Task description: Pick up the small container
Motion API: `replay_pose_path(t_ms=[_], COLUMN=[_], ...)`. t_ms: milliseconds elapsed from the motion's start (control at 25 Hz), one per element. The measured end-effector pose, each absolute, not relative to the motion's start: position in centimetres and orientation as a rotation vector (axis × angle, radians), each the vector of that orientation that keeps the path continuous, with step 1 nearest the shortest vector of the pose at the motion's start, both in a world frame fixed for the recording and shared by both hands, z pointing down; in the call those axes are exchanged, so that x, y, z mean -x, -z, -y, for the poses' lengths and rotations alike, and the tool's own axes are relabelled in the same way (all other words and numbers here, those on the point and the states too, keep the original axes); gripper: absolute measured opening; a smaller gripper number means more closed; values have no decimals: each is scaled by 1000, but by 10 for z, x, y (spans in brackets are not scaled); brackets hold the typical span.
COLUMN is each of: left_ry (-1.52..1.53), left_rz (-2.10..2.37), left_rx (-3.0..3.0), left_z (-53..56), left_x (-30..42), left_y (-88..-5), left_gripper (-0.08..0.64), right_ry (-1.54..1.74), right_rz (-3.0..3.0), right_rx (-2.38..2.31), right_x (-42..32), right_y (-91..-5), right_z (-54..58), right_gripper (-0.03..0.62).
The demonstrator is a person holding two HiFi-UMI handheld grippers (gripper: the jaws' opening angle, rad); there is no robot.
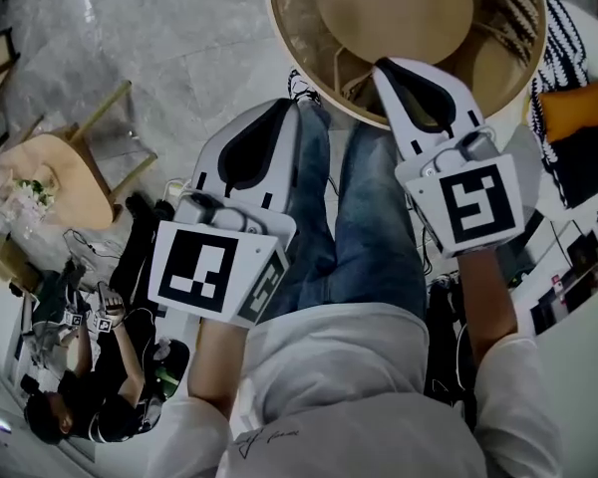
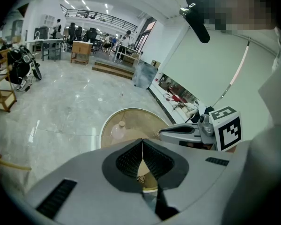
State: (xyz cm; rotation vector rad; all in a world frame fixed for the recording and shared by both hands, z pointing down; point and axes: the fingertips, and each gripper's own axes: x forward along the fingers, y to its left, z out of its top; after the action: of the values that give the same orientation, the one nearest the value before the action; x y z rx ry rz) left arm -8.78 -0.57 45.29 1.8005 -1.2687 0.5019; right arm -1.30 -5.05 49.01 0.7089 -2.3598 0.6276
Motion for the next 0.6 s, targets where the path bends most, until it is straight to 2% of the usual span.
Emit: replay_pose_path(t_ms=[600], left_ry=[-502], left_rz=[1260], left_rx=[-1786], left_z=[20], left_x=[90], left_y=[-488], left_gripper=[17], right_ry=[-636], right_rz=[2447], right_rx=[-808], right_x=[45], right_y=[-537], right_z=[77], right_gripper=[18])
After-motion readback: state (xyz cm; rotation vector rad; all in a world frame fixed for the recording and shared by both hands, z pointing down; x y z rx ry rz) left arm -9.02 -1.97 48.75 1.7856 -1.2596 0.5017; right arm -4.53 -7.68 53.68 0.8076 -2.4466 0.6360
